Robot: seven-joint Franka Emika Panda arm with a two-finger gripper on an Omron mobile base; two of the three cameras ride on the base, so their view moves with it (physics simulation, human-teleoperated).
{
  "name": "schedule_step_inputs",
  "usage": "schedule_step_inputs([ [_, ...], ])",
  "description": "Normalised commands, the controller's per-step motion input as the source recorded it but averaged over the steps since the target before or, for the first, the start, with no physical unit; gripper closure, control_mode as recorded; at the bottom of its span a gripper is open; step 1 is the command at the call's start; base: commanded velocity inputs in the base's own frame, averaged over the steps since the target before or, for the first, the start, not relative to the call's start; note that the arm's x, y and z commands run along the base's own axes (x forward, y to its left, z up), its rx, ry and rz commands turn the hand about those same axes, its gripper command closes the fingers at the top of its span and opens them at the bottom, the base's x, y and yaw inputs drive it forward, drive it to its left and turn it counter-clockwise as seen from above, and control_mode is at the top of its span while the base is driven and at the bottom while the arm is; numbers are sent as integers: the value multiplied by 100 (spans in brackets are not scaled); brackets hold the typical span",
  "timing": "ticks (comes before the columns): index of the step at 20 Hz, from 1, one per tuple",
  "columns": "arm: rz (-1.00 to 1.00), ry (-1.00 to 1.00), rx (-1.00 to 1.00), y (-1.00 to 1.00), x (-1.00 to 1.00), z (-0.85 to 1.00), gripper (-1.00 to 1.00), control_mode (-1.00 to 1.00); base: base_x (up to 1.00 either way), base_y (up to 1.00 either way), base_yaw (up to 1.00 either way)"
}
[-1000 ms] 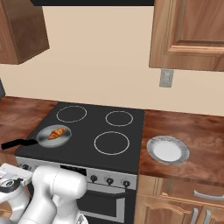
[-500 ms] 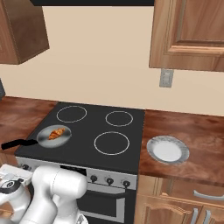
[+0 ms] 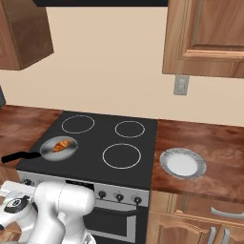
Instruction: Pick the croissant and place it on the pan. Then turn on the stove to warm the croissant.
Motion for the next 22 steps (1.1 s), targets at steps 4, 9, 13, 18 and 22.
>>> schedule_step_inputs([
  [4, 14, 0, 2, -20, 50, -11, 100, -100, 0, 0, 0],
  [9, 4, 0, -18, 0, 42, -7, 100, -100, 0, 0, 0],
  [13, 3, 0, -34, 0, 28, 0, 100, -100, 0, 0, 0],
  [18, 12, 0, -34, 0, 22, 0, 100, -100, 0, 0, 0],
  [22, 17, 0, -33, 0, 37, 0, 100, -100, 0, 0, 0],
])
